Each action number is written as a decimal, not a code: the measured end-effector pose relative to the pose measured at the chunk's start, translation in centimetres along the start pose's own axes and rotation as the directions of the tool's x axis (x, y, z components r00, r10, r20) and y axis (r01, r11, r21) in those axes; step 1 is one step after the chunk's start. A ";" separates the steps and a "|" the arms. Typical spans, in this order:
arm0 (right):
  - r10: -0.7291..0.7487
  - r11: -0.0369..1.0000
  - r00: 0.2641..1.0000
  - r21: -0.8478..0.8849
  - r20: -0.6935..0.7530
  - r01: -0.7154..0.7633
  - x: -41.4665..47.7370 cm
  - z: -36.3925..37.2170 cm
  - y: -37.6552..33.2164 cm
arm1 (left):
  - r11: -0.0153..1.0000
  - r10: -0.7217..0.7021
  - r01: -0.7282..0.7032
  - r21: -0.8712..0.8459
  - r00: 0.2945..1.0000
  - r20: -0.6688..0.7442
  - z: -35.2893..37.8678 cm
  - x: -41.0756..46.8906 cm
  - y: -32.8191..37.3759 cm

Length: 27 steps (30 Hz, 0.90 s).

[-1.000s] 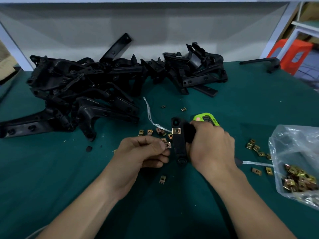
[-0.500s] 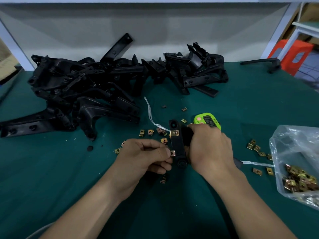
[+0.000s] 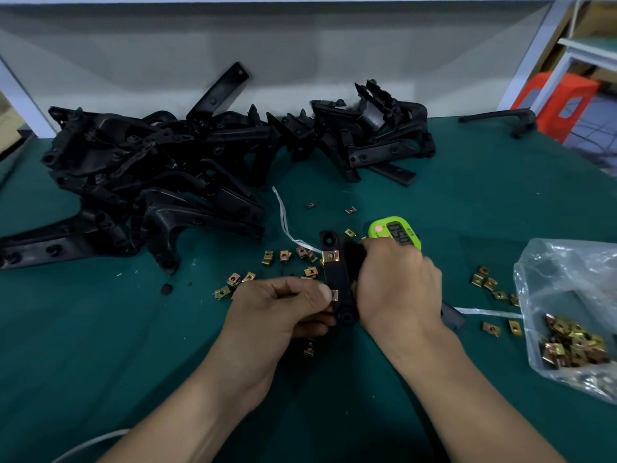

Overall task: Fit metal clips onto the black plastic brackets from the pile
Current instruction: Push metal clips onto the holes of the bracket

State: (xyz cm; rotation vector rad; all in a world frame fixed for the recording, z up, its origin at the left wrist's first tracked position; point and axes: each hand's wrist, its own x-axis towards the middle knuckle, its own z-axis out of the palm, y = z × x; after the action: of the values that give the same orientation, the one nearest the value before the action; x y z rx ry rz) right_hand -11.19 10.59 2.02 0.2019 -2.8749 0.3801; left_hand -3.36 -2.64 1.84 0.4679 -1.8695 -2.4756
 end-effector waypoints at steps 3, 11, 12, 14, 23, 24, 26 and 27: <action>0.009 1.000 1.000 0.005 0.028 -0.009 0.0 0.0 0.0 | 1.000 -0.021 0.021 0.005 1.000 -0.008 0.4 -0.1 -0.1; 0.021 1.000 0.999 0.007 0.049 -0.022 -0.4 -0.2 -0.4 | 0.998 0.013 -0.007 0.067 0.996 -0.085 1.0 -0.6 -0.6; 0.024 1.000 0.998 0.006 0.055 -0.024 -0.4 -0.3 -0.5 | 0.998 0.015 -0.008 0.066 0.995 -0.100 1.3 -0.7 -0.8; 0.033 0.999 0.997 0.001 0.068 -0.033 -0.5 -0.3 -0.6 | 0.998 0.030 -0.022 0.062 0.991 -0.131 1.6 -0.8 -1.2; 0.118 0.991 0.992 0.063 0.048 -0.121 0.1 -0.2 -0.2 | 0.994 0.093 -0.093 0.055 0.996 0.012 1.7 -0.7 -1.4; 0.131 0.988 0.990 0.075 0.043 -0.134 0.2 -0.2 0.0 | 0.989 0.115 -0.118 0.094 0.993 0.039 1.7 -0.8 -1.4; 0.140 0.986 0.990 0.087 0.030 -0.142 0.3 -0.3 0.1 | 0.947 0.201 -0.201 0.249 0.979 0.029 1.7 -1.0 -1.7; 0.138 0.986 0.990 0.086 0.027 -0.140 0.3 -0.3 0.0 | 0.909 0.257 -0.247 0.336 0.966 0.016 1.7 -1.2 -1.8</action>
State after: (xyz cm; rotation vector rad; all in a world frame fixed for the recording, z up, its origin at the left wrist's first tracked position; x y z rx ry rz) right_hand -11.44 10.65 2.34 0.0201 -2.9042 0.5331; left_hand -2.32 -0.36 0.85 0.2395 -2.1911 -1.9866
